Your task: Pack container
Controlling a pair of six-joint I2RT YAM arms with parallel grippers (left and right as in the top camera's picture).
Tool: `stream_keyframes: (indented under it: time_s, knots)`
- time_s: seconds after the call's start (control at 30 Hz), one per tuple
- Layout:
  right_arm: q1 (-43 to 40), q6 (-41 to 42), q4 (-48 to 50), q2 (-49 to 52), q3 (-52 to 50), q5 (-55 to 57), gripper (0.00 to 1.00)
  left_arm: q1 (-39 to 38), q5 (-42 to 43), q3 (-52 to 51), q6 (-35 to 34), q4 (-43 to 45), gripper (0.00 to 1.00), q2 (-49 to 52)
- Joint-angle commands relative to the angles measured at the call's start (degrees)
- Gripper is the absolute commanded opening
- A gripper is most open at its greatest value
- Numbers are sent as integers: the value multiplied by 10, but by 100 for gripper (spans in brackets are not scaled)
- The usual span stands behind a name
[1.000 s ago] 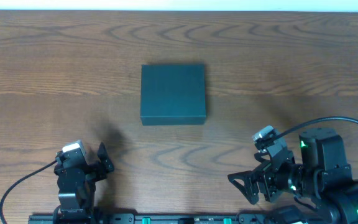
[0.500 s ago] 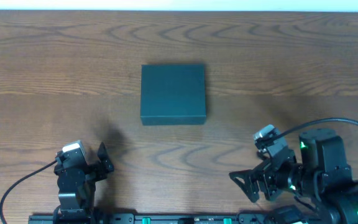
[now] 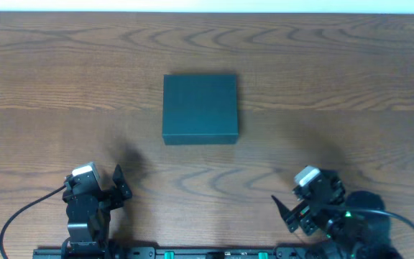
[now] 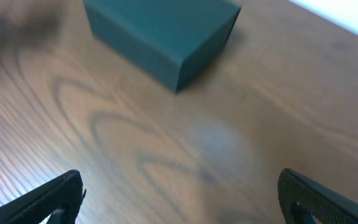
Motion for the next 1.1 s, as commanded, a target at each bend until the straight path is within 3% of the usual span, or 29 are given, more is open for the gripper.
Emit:
stream_keyframes:
  time_s: [0.0,0.3,1.07]
  knots:
    - [-1,-35,10,-50,-67,7,99,2,-8,-6,-6,1,96,-5]
    - [0,-32,31,-160,-185,-5,99,2,-8,-6,-6,1,95,-5]
    - [1,-33,33,-159,-214,-22,99,2,-8,-6,-6,1,95,-5]
